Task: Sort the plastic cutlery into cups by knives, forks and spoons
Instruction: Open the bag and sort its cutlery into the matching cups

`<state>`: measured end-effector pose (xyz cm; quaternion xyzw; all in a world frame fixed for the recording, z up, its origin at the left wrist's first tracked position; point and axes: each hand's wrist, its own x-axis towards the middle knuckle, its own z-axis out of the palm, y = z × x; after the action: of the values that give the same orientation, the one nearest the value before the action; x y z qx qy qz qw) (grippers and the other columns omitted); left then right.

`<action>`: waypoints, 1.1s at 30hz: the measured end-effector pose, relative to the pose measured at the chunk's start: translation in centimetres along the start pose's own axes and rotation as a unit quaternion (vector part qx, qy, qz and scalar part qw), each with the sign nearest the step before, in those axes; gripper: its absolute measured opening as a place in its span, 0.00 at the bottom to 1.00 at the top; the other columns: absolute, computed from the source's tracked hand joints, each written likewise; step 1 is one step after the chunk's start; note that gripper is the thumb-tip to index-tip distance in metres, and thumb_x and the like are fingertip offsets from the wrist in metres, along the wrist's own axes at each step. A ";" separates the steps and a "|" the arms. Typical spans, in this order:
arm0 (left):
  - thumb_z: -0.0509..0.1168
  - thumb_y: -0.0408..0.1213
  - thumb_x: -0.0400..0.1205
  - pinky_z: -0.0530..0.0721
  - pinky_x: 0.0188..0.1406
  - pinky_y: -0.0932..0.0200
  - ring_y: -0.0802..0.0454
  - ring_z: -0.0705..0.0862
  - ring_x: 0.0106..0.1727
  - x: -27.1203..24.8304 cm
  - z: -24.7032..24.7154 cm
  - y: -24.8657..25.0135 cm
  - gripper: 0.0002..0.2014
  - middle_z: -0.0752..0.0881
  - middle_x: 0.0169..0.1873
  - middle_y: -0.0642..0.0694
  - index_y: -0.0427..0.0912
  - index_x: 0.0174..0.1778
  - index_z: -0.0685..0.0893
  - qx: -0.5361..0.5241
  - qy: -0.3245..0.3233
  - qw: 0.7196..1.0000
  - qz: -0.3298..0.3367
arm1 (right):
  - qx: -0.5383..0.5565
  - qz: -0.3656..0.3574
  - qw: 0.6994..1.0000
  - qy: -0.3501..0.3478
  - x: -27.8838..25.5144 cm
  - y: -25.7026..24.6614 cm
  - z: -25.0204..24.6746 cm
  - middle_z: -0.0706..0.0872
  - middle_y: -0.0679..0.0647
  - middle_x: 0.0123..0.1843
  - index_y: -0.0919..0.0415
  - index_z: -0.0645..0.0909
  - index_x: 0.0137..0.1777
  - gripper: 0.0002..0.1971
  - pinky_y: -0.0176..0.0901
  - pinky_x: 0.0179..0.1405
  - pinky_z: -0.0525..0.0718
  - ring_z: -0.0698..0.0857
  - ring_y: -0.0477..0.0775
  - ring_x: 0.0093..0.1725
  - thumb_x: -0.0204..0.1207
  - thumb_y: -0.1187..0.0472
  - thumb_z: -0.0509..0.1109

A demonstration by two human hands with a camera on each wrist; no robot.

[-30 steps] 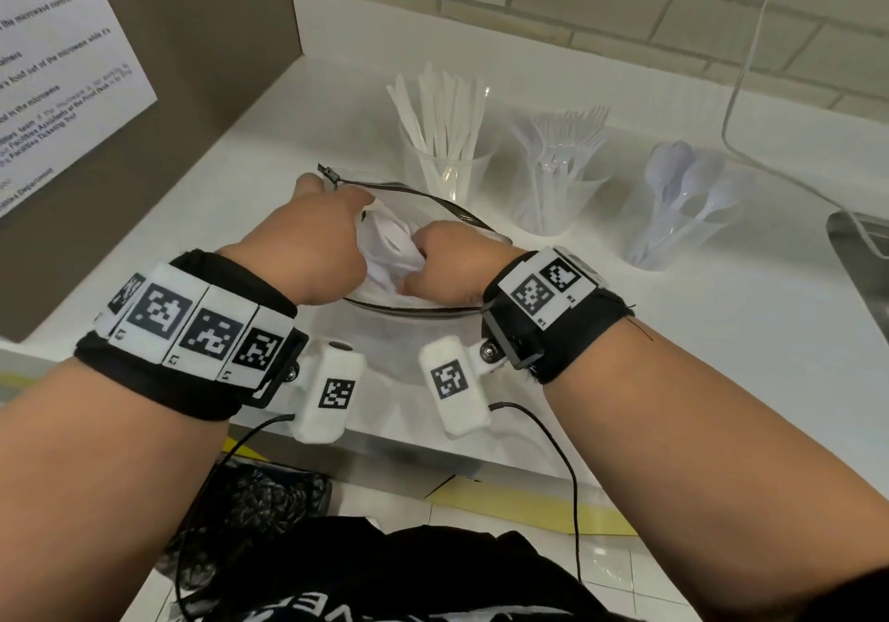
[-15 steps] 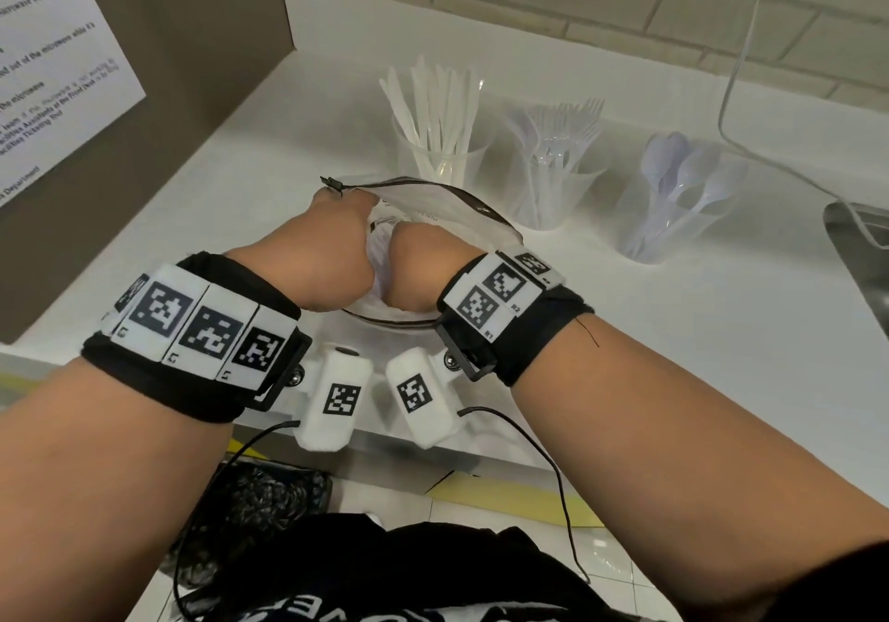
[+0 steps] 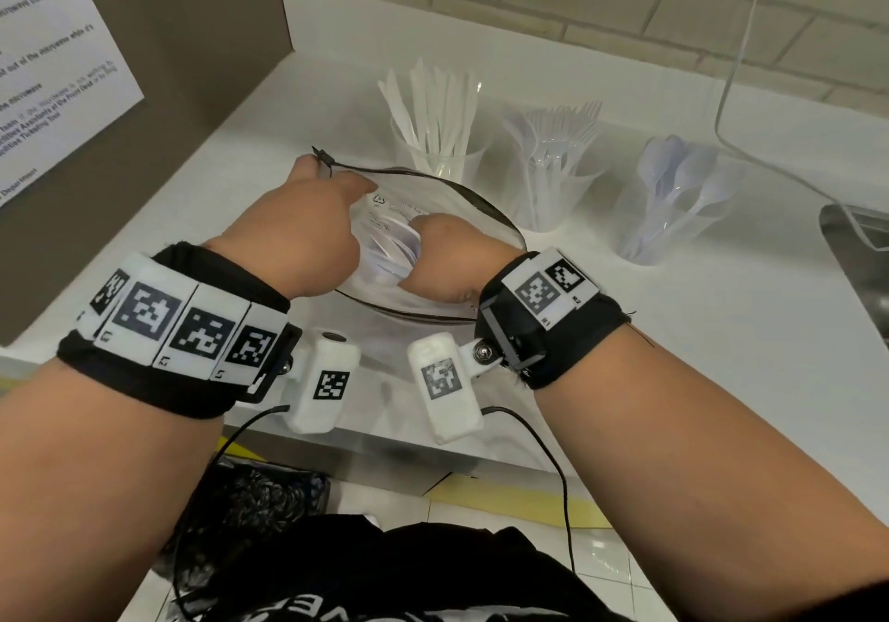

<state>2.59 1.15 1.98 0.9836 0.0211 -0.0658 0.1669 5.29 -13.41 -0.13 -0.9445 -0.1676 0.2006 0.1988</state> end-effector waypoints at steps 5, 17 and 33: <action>0.58 0.26 0.75 0.74 0.43 0.57 0.39 0.81 0.56 0.0 -0.7 -0.3 0.38 0.60 0.77 0.40 0.61 0.80 0.62 0.060 -0.044 0.997 -0.005 | 0.102 0.000 0.994 0.033 -1.0 0.6 -0.8 0.83 0.49 0.48 0.58 0.77 0.57 0.19 0.37 0.45 0.79 0.81 0.49 0.47 0.72 0.49 0.75; 0.60 0.40 0.86 0.73 0.56 0.57 0.42 0.79 0.64 0.1 -0.4 2.1 0.14 0.79 0.64 0.38 0.39 0.64 0.83 0.103 -0.079 0.992 -0.009 | 0.096 -0.012 0.995 0.004 -1.0 1.2 -0.7 0.80 0.52 0.55 0.61 0.72 0.67 0.27 0.40 0.51 0.77 0.80 0.51 0.53 0.71 0.53 0.76; 0.57 0.24 0.76 0.77 0.39 0.56 0.48 0.76 0.34 0.1 0.6 0.5 0.14 0.70 0.30 0.43 0.37 0.25 0.66 0.212 -0.109 0.971 -0.028 | 0.034 -0.062 0.997 -0.015 -1.1 2.2 -1.2 0.83 0.51 0.61 0.56 0.74 0.70 0.29 0.40 0.59 0.79 0.82 0.52 0.60 0.68 0.60 0.76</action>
<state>2.61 0.50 1.60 0.9824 0.0157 -0.1806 -0.0458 5.35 -16.10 0.23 -0.9219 -0.2218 0.2074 0.2406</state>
